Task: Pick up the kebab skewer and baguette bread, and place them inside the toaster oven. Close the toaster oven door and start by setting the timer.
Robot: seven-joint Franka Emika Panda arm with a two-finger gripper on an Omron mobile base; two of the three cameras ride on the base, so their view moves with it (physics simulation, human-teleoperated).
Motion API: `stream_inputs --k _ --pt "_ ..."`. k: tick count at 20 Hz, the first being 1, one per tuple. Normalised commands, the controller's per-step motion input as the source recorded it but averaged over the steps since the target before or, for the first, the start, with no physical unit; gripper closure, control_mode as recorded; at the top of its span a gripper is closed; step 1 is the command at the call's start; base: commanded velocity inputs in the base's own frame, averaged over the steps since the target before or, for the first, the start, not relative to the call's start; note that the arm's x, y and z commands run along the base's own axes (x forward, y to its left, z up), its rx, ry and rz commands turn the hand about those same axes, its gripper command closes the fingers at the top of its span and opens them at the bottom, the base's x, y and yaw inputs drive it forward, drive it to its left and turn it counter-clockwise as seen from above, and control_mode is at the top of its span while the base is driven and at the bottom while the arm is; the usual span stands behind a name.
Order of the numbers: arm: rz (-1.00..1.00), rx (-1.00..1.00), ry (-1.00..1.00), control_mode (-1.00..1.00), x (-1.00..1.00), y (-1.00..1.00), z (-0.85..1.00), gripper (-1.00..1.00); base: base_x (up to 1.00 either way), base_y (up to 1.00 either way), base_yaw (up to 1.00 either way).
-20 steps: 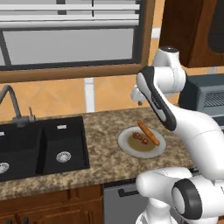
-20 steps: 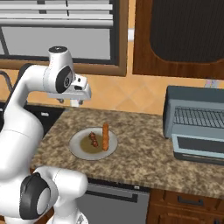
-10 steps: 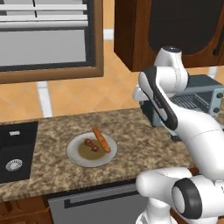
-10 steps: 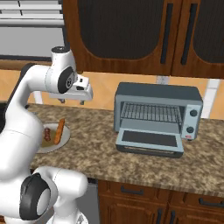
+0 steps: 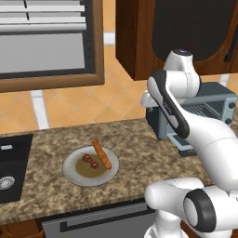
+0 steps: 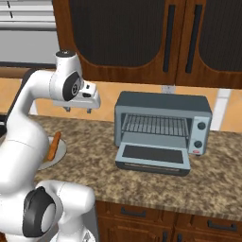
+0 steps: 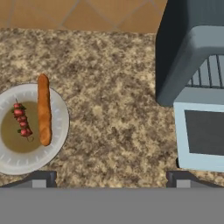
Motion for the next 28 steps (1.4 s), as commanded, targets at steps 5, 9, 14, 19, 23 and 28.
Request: stream_inputs --k 5,9,14,19,23,28 --pt "0.00 0.00 0.00 1.00 0.00 0.00 0.00 -1.00 0.08 -0.07 0.00" --pt "0.00 0.00 0.00 -1.00 0.00 0.00 0.00 -1.00 0.00 0.00 0.00" --pt "0.00 0.13 0.00 -1.00 -0.13 -0.90 -0.14 -1.00 0.00 0.00 0.00" --pt "0.00 0.04 0.00 -1.00 0.00 -1.00 -0.11 -1.00 0.00 0.00 0.00" --pt "0.00 0.00 -0.09 -1.00 -0.22 -0.61 -0.56 -1.00 0.00 0.00 0.00" --pt "0.00 -0.01 -0.16 -1.00 -0.05 -0.23 -0.32 -1.00 0.00 0.00 0.00"
